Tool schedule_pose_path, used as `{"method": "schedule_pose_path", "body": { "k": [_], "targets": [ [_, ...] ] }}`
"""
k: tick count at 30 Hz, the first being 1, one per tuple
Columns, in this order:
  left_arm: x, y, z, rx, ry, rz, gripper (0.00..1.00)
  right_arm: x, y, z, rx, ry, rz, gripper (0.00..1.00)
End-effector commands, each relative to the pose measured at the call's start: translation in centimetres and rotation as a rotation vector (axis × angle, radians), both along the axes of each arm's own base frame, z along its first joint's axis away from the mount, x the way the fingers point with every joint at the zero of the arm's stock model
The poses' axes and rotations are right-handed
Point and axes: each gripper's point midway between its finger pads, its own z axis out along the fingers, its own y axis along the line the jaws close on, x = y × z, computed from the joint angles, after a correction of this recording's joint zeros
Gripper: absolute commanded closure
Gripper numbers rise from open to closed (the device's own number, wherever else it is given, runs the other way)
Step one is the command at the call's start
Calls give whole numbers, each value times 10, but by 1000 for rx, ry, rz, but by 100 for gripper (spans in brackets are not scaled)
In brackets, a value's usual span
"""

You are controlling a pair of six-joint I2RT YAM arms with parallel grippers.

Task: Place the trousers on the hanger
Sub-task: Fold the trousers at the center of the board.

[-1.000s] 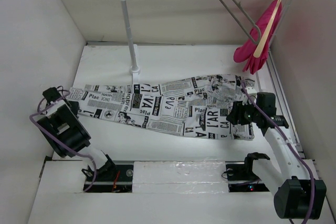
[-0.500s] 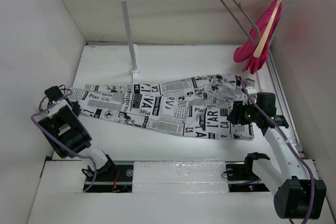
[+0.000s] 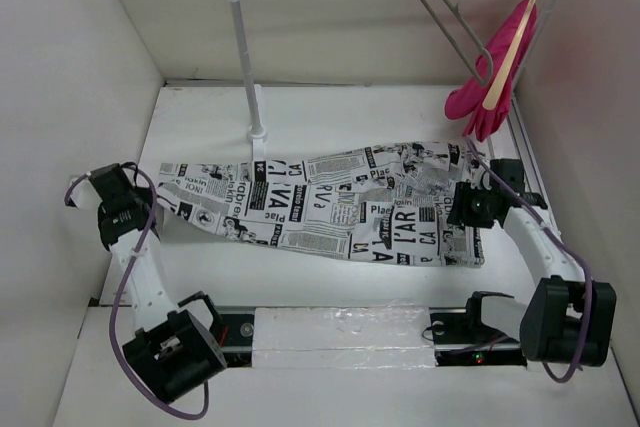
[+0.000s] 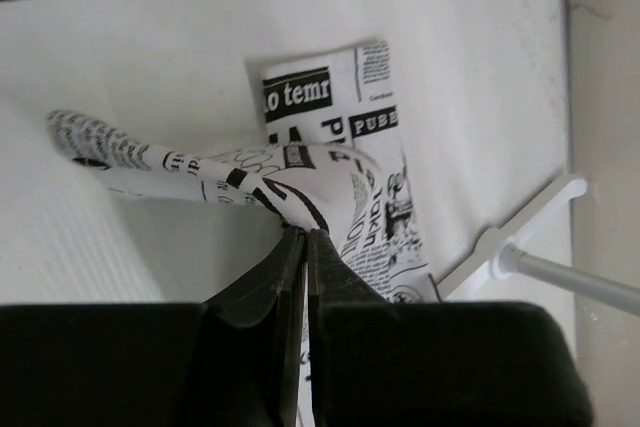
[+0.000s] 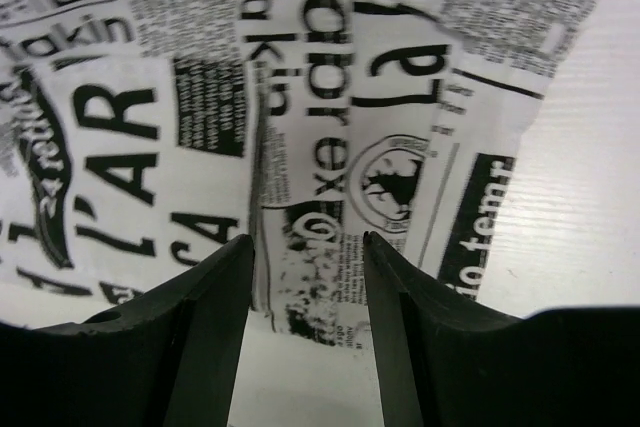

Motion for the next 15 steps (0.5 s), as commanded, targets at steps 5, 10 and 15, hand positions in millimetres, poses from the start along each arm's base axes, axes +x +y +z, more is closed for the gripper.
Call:
{"method": "schedule_pose_path", "body": {
  "k": [5, 10, 15],
  "targets": [
    [-13, -23, -4, 70, 94, -76, 100, 10, -64, 9, -118, -20, -257, 46],
    [-5, -42, 14, 114, 42, -137, 100, 0, -104, -17, -155, 36, -387, 40],
    [-1, -41, 51, 199, -20, -161, 100, 16, -83, -42, -66, 98, -297, 40]
  ]
}}
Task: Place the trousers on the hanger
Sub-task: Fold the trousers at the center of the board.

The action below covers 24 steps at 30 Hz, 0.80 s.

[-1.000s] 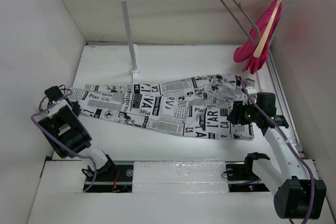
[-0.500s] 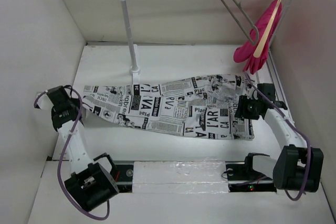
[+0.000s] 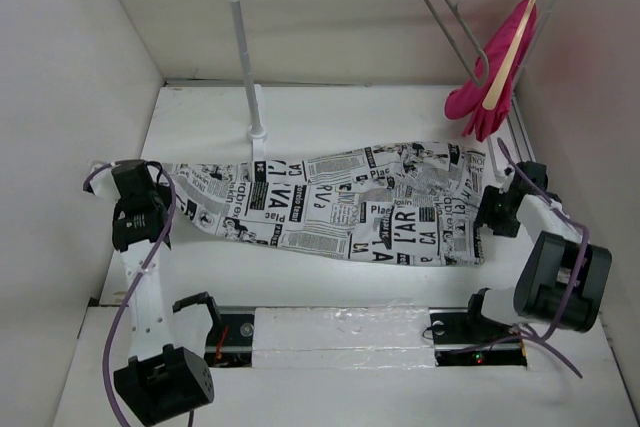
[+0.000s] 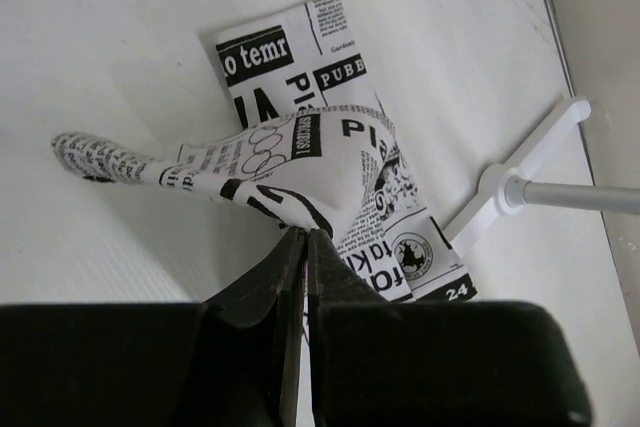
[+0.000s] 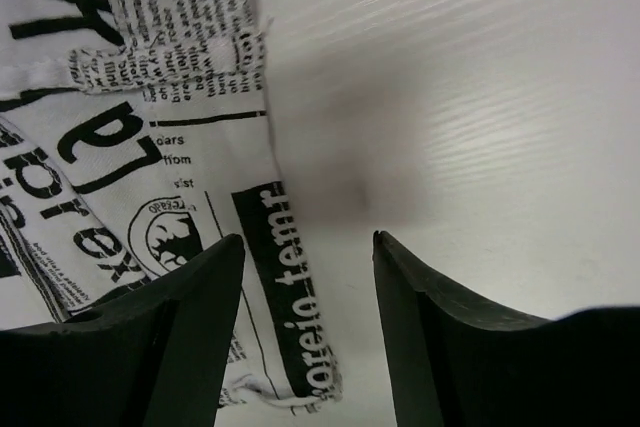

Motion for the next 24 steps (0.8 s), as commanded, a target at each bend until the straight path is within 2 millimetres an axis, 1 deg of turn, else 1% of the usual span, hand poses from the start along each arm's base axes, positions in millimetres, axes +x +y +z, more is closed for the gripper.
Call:
{"method": "schedule_pose_path", "body": {
  "k": [1, 2, 3, 4, 5, 6, 7, 8, 9, 10, 12, 13, 14, 15, 16, 17, 18, 19, 20, 21, 22, 23, 24],
  "targets": [
    [2, 9, 42, 101, -75, 5, 100, 19, 14, -6, 57, -34, 67, 41],
    [1, 10, 48, 112, -86, 6, 100, 20, 19, -13, 68, -9, 83, 44],
    [0, 7, 53, 124, -89, -3, 100, 22, 19, -16, 73, -4, 88, 47],
    [-1, 6, 56, 135, -90, -1, 100, 24, 20, -18, 85, 0, 96, 65],
    [-3, 7, 61, 143, -99, 5, 100, 21, 22, -26, 105, 38, 98, 81],
    [-5, 4, 65, 151, -100, -1, 100, 21, 18, -27, 114, 49, 80, 97],
    [-6, 6, 68, 168, -95, 6, 100, 20, 5, -25, 105, 50, 37, 100],
    [-7, 4, 72, 178, -97, -2, 100, 18, -4, -24, 89, 49, 10, 100],
    [-9, 5, 77, 186, -98, 5, 100, 18, -17, -15, 56, 27, -26, 100],
    [-9, 3, 79, 193, -102, -2, 100, 17, -40, -4, 12, 12, -92, 100],
    [-11, 1, 84, 202, -105, -10, 100, 20, -64, 17, -67, -18, -121, 100],
    [-11, -1, 85, 206, -104, -13, 100, 17, -75, 25, -107, -3, -144, 93],
    [-11, -3, 85, 208, -102, -24, 100, 26, -82, 41, -136, -36, -132, 80],
    [-12, -4, 83, 206, -92, -25, 100, 26, -89, 48, -173, -33, -137, 67],
    [-12, -8, 80, 196, -88, -38, 100, 28, -92, 55, -184, -30, -127, 43],
    [-11, -12, 81, 193, -92, -54, 100, 27, -91, 55, -179, -24, -120, 38],
    [-12, -13, 76, 185, -81, -57, 100, 24, -88, 54, -169, -14, -119, 35],
    [-11, -18, 74, 180, -80, -77, 100, 21, -84, 59, -164, -28, -116, 34],
    [-12, -18, 72, 177, -73, -77, 100, 15, -84, 60, -159, -40, -141, 34],
    [-13, -21, 73, 176, -75, -87, 100, 42, 28, 87, 419, -322, 158, 34],
    [-12, -23, 73, 177, -75, -93, 100, -6, -67, 48, -75, -42, -164, 36],
    [-13, -23, 76, 180, -82, -92, 100, -12, -60, 54, -68, -77, -183, 37],
    [-11, -25, 80, 182, -95, -100, 100, -27, -52, 40, -44, -45, -195, 39]
  ]
}}
